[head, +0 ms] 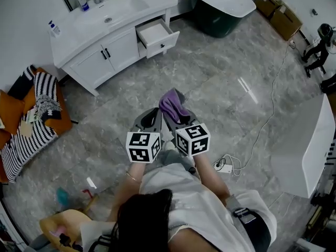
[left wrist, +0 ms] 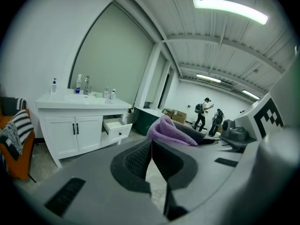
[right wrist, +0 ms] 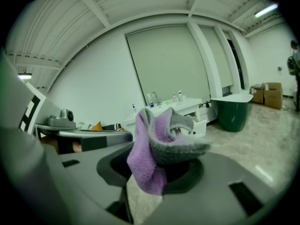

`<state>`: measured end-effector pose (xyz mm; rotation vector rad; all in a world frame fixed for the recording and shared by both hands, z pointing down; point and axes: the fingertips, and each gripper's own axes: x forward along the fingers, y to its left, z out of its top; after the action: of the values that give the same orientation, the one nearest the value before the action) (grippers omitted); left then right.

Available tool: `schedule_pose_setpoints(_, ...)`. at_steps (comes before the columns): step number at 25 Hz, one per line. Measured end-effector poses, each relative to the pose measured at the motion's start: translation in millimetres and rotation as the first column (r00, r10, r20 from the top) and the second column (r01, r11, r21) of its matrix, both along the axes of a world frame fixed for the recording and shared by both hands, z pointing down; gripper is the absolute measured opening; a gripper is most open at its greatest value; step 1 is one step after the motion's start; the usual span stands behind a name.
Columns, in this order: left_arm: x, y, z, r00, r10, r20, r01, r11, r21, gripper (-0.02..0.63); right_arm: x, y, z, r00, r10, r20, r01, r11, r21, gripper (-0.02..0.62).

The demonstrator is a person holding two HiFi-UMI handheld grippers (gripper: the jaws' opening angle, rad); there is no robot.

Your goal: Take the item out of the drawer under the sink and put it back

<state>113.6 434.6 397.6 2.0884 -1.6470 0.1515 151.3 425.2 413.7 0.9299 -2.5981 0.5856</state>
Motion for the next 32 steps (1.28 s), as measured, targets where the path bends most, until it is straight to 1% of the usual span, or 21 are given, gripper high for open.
schedule_pose_setpoints(5, 8, -28, -4, 1.000, -0.030, 0.000, 0.030, 1.000, 0.001, 0.009, 6, -25, -2, 0.999, -0.023, 0.025, 0.024, 0.999, -0.037, 0.150)
schedule_pose_setpoints(10, 12, -50, -2, 0.998, -0.066, -0.011, 0.065, 0.998, -0.002, 0.009, 14, -48, 1, 0.999, -0.049, 0.012, 0.050, 0.998, -0.030, 0.150)
schedule_pose_setpoints(14, 16, -63, 0, 0.996, -0.085, 0.001, 0.085, 0.996, -0.006, 0.009, 21, -63, 4, 0.998, -0.059, 0.021, 0.060, 0.997, -0.041, 0.150)
schedule_pose_setpoints(18, 19, -73, 3, 0.994, -0.106, 0.006, 0.106, 0.994, -0.008, 0.009, 24, -71, 7, 0.996, -0.088, 0.028, 0.089, 0.995, -0.050, 0.150)
schedule_pose_setpoints(21, 25, -77, 3, 0.994, -0.111, 0.005, 0.111, 0.994, -0.005, 0.009, 28, -74, 9, 0.995, -0.103, 0.014, 0.104, 0.993, -0.050, 0.150)
schedule_pose_setpoints(24, 27, -79, 3, 0.994, -0.112, 0.015, 0.112, 0.994, -0.007, 0.009, 31, -77, 9, 0.994, -0.104, 0.015, 0.105, 0.993, -0.050, 0.150)
schedule_pose_setpoints(32, 35, -82, 5, 0.993, -0.120, 0.009, 0.120, 0.993, -0.010, 0.009, 43, -78, 14, 0.995, -0.094, 0.013, 0.095, 0.994, -0.061, 0.150)
